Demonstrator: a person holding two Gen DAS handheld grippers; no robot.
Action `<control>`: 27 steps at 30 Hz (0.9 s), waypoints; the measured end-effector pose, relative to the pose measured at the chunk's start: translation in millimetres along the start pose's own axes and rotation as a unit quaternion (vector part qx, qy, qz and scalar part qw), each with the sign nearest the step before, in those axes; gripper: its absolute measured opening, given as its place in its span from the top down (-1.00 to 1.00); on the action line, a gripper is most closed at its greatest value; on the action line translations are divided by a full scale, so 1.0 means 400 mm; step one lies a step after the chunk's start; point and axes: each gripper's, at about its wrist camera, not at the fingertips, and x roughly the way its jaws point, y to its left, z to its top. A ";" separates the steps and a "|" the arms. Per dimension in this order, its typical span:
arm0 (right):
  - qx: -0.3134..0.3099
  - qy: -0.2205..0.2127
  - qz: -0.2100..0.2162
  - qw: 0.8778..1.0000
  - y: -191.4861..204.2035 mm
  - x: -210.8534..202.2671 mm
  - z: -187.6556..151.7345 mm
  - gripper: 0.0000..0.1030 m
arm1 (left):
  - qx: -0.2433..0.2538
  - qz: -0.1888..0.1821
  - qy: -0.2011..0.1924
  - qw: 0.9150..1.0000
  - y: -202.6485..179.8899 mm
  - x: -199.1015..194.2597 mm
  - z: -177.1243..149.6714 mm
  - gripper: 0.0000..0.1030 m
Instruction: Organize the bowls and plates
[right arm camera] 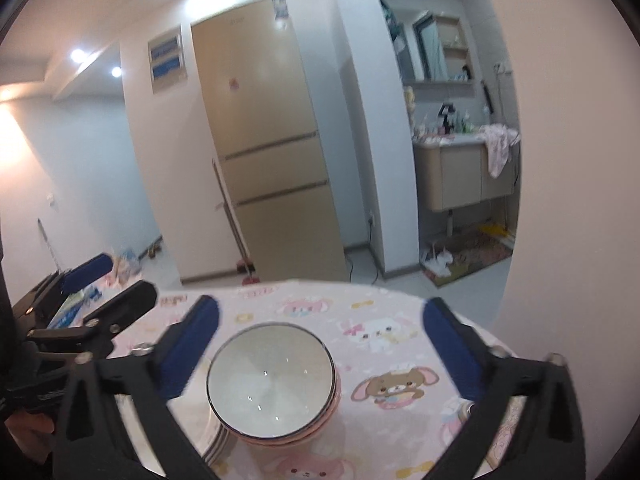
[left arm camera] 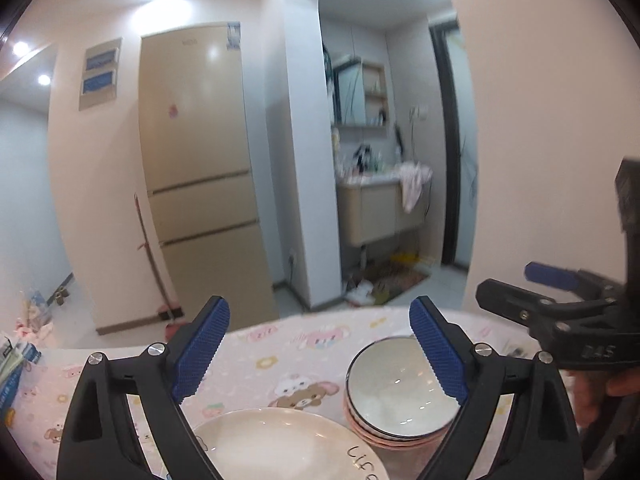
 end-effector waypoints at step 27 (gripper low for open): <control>-0.122 -0.099 -0.080 0.984 0.050 -0.035 -0.194 -1.00 | -0.067 0.021 -0.031 0.997 0.058 -0.092 -0.227 -1.00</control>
